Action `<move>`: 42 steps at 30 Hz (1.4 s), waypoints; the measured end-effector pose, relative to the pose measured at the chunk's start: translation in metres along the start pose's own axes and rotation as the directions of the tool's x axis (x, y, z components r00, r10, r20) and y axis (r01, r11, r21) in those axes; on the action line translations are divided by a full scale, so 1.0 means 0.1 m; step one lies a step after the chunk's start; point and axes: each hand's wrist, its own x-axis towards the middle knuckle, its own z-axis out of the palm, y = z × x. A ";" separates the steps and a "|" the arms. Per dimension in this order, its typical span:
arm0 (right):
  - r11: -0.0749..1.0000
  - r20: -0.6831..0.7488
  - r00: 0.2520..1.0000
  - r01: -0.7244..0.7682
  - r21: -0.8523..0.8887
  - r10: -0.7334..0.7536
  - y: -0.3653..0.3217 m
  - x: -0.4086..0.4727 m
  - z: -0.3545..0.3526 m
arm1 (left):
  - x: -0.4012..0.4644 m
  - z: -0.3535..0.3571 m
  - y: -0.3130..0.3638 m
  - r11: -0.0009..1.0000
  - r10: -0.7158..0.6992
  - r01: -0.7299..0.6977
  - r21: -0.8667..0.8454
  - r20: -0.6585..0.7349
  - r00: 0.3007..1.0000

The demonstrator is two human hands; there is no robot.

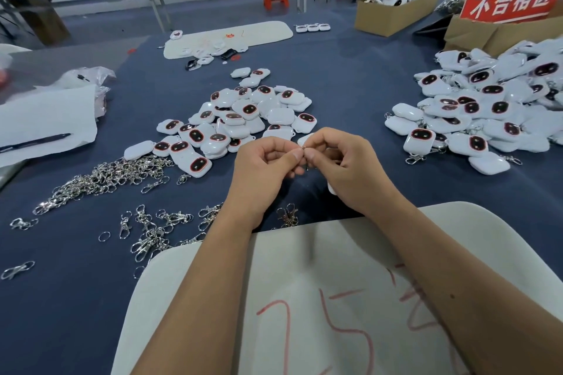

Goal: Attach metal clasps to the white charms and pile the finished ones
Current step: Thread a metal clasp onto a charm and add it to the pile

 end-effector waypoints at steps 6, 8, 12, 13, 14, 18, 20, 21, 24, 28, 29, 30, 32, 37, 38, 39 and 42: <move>0.997 -0.031 0.998 -0.047 0.055 0.049 0.01 0.01 -0.04 | 0.00 -0.01 0.01 1.000 -0.008 0.010 -0.021 0.067 0.998; 0.996 -0.033 0.998 -0.060 0.063 0.063 0.00 0.02 -0.05 | 0.00 -0.01 0.01 1.000 0.006 -0.005 -0.002 0.070 0.998; 0.993 -0.038 0.996 -0.080 0.084 0.083 -0.01 0.01 -0.05 | 0.00 -0.01 0.01 1.000 0.014 -0.015 0.007 0.064 0.998; 0.993 -0.038 0.996 -0.083 0.086 0.086 -0.01 0.01 -0.05 | 0.00 0.00 0.01 1.000 0.012 -0.013 0.007 0.064 0.998; 0.992 -0.036 0.995 -0.085 0.089 0.089 -0.01 0.01 -0.05 | 0.00 0.00 0.02 1.000 0.010 -0.010 0.008 0.064 0.998; 0.991 -0.029 0.996 -0.087 0.099 0.090 0.00 0.02 -0.05 | -0.01 0.01 0.02 0.999 0.018 -0.020 0.032 0.053 0.998; 0.991 -0.032 0.995 -0.087 0.097 0.090 0.00 0.01 -0.04 | -0.02 0.02 0.02 0.996 0.044 -0.046 0.075 0.040 0.998; 0.992 -0.034 0.995 -0.088 0.095 0.091 0.00 0.01 -0.04 | -0.03 0.04 0.03 0.993 0.057 -0.060 0.100 0.034 0.998; 0.994 -0.036 0.996 -0.077 0.079 0.080 0.01 0.02 -0.04 | -0.04 0.08 0.03 0.980 0.080 -0.081 0.182 0.016 0.997; 0.998 -0.027 0.998 -0.053 -0.012 0.053 0.01 0.00 -0.02 | -0.05 0.12 0.00 0.939 0.136 -0.118 0.322 -0.035 0.990; 0.998 -0.027 0.999 -0.046 -0.051 0.045 0.01 0.00 -0.02 | -0.05 0.12 0.00 0.921 0.151 -0.126 0.368 -0.041 0.988; 0.995 -0.028 0.999 -0.035 -0.089 0.033 0.00 -0.01 -0.02 | -0.05 0.13 0.00 0.903 0.160 -0.130 0.410 -0.041 0.986; 0.987 -0.026 1.000 -0.006 -0.164 0.002 -0.02 -0.01 -0.02 | -0.05 0.12 0.00 0.871 0.172 -0.135 0.473 -0.035 0.985; 0.988 -0.039 0.999 0.031 -0.152 -0.038 -0.04 -0.02 -0.02 | -0.06 0.13 0.04 0.867 0.201 -0.155 0.473 -0.048 0.978; 0.993 -0.045 0.998 0.035 -0.110 -0.040 -0.04 -0.02 -0.03 | -0.06 0.14 0.05 0.877 0.214 -0.170 0.449 -0.049 0.976; 0.997 -0.051 0.998 0.037 -0.071 -0.041 -0.04 -0.02 -0.04 | -0.06 0.14 0.07 0.885 0.226 -0.185 0.428 -0.046 0.973; 0.999 -0.072 0.997 0.030 0.023 -0.028 -0.03 -0.02 -0.05 | -0.08 0.16 0.10 0.885 0.256 -0.221 0.410 -0.032 0.966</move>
